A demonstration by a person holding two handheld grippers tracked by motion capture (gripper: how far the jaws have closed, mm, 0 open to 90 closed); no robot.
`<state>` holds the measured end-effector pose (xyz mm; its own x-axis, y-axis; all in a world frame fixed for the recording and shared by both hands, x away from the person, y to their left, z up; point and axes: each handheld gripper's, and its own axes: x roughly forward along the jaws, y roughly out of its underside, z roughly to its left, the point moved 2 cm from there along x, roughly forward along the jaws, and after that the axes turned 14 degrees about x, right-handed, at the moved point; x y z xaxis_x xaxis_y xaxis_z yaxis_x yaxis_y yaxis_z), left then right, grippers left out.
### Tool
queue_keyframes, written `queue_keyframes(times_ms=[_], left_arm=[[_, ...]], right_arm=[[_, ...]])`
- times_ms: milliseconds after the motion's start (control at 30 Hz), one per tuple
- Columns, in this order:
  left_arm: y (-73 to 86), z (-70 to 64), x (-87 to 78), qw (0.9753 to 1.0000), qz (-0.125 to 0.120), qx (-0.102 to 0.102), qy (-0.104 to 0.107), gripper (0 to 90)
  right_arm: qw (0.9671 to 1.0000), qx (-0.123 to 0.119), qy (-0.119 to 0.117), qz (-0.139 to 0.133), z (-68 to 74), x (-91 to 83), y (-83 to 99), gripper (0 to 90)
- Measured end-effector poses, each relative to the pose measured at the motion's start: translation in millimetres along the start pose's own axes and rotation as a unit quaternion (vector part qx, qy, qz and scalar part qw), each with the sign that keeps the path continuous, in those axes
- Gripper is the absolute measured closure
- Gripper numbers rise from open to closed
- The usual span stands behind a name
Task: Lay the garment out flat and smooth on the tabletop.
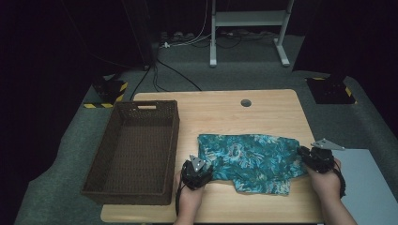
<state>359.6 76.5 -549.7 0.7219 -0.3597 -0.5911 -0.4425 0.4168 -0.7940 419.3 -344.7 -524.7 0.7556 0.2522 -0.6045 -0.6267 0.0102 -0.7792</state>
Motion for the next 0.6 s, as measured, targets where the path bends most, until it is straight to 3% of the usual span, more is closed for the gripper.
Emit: queue_keyframes(times_ms=[367,500,600], left_arm=[[-2.8,-13.7,-11.1,0.9998,-0.01,0.0,0.018,45.5],[-1.5,-15.9,-12.7,0.9999,-0.007,0.007,-0.002,44.8],[0.6,-13.7,-11.8,1.0,-0.001,0.003,-0.001,44.7]], right_arm=[[0.9999,0.003,-0.013,-0.002,6.0,-39.1,34.6,65.1],[0.9998,0.012,-0.013,0.006,6.2,-41.7,47.2,60.8],[0.9998,0.014,-0.011,0.006,5.5,-40.9,53.9,56.3]])
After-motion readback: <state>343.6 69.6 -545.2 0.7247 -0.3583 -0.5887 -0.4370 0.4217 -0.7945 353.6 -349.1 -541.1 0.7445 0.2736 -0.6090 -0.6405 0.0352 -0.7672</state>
